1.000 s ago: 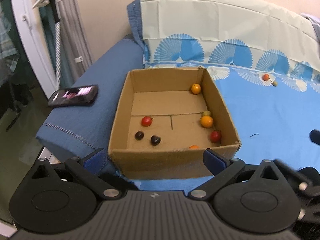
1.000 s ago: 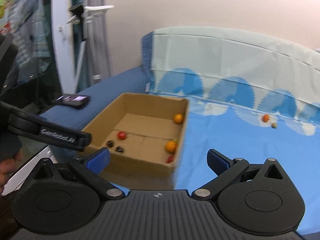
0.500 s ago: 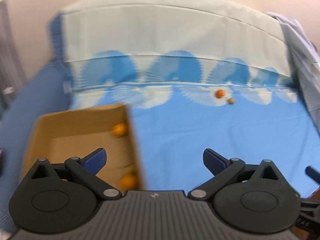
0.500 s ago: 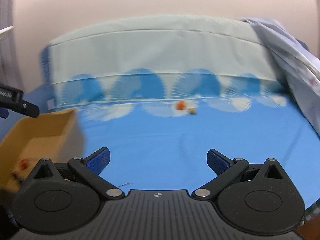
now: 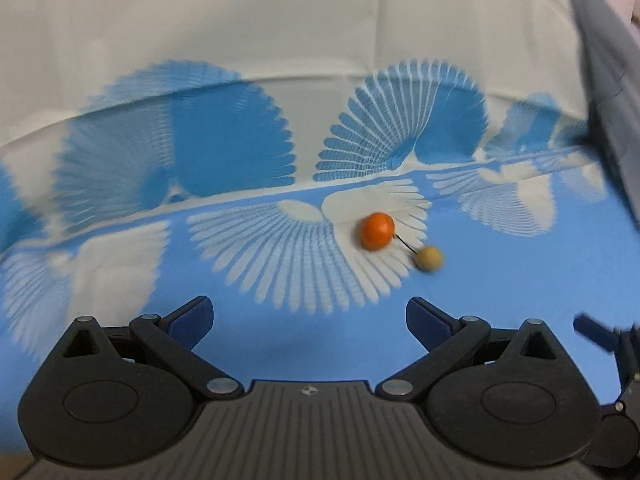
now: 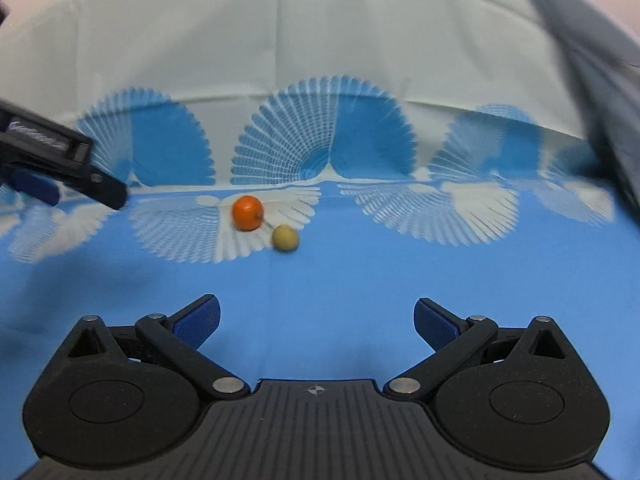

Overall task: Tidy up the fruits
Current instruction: 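Withdraw both tools from the box toward the tangerine and yellow fruit on the bed, then grasp the tangerine with the left tool while the right tool grasps the yellow fruit, then carry the tangerine in the left tool while the right tool carries the yellow fruit to the box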

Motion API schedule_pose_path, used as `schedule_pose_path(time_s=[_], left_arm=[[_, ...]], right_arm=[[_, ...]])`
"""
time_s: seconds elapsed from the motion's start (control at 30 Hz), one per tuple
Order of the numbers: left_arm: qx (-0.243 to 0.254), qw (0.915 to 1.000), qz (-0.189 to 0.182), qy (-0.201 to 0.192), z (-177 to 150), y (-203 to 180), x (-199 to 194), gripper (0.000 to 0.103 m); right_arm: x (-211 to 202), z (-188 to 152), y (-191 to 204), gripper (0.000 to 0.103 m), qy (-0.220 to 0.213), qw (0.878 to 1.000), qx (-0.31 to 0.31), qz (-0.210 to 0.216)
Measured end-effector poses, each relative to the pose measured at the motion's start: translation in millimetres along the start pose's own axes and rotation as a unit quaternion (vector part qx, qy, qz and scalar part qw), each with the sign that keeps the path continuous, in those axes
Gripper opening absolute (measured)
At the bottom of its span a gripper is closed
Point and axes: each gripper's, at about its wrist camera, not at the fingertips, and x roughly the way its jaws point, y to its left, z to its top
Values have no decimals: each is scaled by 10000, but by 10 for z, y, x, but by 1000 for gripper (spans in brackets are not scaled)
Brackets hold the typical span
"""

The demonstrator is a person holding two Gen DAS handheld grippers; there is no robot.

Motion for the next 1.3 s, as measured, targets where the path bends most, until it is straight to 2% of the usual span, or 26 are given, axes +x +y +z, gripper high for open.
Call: schedule_pose_path(time_s=[0.07,0.2,0.4,0.43,0.47,0.5,0.53,0.57,0.63,0.7,0.8,1.0,1.1,1.2,1.3], left_arm=[[80,9999,-9,82,135,-75,328,103],[162,9994,22,309,346,-226,871,103],[11,9993,-13,371,528,-312,1177,102],[-62,9993,-102,354,539,-309,1189,98],[-131,9991,-164,360,543,-310,1193,78],[-149,9985,-303,423,548,-326,1201,57],[-183,9971,-568,463,541,-332,1193,45],[-191,9964,-684,463,532,-357,1171,35],[-41,9978,-519,422,502,-438,1121,35],[-23,9976,-517,451,460,-464,1093,35],[-218,9960,-637,579,374,-391,989,35],[-505,9945,-726,566,97,-131,372,35],[-621,9942,-745,471,-94,-11,-113,35],[-738,9947,-574,425,-335,131,-715,35],[-653,9968,-366,290,-601,243,-1367,35]], right_arm=[[383,85,20,102,26,10000,-78,51],[995,209,-7,102,205,9994,159,230],[1443,267,107,101,258,9993,-235,129],[1441,255,115,92,147,9994,-263,163],[1423,241,123,72,65,9993,-281,238],[1386,233,133,55,-20,9990,-319,307],[1345,225,153,28,-67,9983,-398,416],[1309,222,166,29,-56,9980,-437,445],[1262,215,146,29,-26,9983,-338,484],[1201,205,97,29,25,9990,-167,420],[980,163,-28,29,66,9989,201,411],[255,-3,-110,29,14,9988,207,442],[-236,-105,-72,29,-33,9988,237,423],[-769,-146,23,29,-198,9979,374,481],[-1367,-168,202,29,-359,9963,568,531]])
